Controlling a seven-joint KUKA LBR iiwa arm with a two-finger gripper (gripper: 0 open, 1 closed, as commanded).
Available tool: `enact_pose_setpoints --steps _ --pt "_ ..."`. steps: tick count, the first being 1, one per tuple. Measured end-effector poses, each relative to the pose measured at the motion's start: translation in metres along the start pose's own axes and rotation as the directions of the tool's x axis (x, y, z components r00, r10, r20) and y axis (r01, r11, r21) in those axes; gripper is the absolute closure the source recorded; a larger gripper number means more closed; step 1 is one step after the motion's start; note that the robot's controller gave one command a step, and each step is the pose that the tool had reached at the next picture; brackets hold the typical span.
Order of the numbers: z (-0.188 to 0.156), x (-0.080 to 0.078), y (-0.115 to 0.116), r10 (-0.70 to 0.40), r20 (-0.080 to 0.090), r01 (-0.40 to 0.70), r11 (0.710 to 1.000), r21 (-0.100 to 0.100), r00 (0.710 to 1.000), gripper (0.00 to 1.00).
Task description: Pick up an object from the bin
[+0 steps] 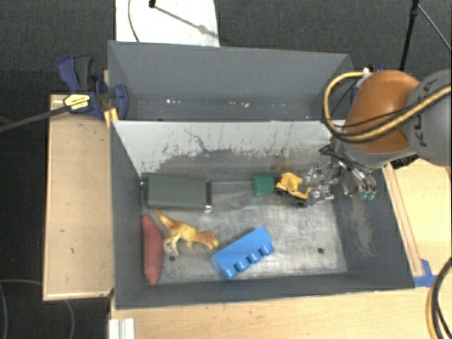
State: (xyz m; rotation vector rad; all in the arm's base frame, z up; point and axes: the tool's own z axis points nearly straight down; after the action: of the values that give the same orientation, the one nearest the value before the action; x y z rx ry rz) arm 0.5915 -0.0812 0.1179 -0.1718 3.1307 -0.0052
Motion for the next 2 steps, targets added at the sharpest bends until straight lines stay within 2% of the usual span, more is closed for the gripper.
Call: enact_pose_setpoints --steps 1,2 --pt "-0.1020 0.0286 0.0231 0.001 -0.002 -0.001 1.000 -0.003 1.000 1.00" --pt "-0.1020 0.0286 0.0231 -0.001 -0.002 0.001 1.000 -0.003 1.000 1.00"
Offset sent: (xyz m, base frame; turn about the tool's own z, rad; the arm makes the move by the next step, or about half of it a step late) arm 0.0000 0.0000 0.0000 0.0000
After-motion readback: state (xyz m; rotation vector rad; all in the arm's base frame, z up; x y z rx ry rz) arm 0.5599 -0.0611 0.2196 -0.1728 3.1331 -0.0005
